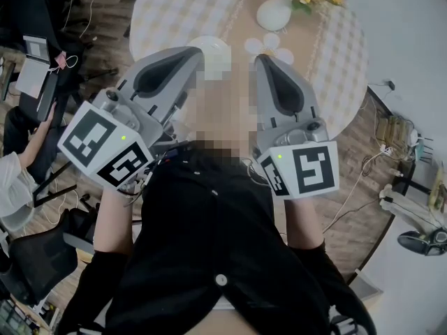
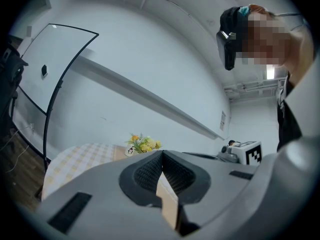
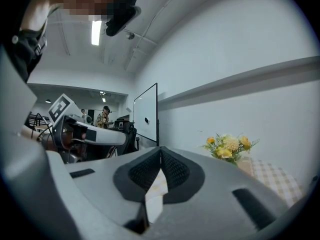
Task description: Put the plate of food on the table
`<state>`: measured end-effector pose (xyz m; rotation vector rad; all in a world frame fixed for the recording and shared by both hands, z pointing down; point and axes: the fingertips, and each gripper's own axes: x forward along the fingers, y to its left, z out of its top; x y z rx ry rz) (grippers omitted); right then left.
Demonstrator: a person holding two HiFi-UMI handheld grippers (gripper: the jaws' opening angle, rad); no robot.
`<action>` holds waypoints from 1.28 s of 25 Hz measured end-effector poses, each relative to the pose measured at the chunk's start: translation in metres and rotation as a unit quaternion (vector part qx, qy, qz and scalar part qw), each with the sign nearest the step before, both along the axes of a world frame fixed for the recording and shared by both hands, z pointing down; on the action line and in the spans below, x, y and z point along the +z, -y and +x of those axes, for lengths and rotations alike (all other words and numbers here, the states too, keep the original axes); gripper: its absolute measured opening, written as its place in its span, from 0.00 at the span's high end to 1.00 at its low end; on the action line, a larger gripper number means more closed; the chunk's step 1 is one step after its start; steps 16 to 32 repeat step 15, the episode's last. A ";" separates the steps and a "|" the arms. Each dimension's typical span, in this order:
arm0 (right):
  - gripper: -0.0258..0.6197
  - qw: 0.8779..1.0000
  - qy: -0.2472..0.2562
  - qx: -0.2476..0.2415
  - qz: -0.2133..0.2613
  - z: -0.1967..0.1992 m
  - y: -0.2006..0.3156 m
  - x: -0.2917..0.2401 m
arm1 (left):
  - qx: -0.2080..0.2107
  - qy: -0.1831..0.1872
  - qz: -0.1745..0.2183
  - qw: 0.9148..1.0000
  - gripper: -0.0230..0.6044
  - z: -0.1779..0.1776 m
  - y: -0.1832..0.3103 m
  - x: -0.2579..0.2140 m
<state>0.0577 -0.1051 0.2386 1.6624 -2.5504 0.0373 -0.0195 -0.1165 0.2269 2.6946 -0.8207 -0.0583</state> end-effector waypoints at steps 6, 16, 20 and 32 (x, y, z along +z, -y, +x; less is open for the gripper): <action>0.96 1.000 0.000 -0.002 -0.003 0.000 0.003 0.002 | 0.000 0.001 -0.004 1.000 0.96 0.001 0.003 0.001; 0.96 1.000 -0.002 -0.003 -0.004 -0.001 0.002 0.004 | 0.001 0.001 -0.005 1.000 0.96 0.001 0.002 0.004; 0.96 1.000 -0.002 -0.003 -0.004 -0.001 0.002 0.004 | 0.001 0.001 -0.005 1.000 0.96 0.001 0.002 0.004; 0.96 1.000 -0.002 -0.003 -0.004 -0.001 0.002 0.004 | 0.001 0.001 -0.005 1.000 0.96 0.001 0.002 0.004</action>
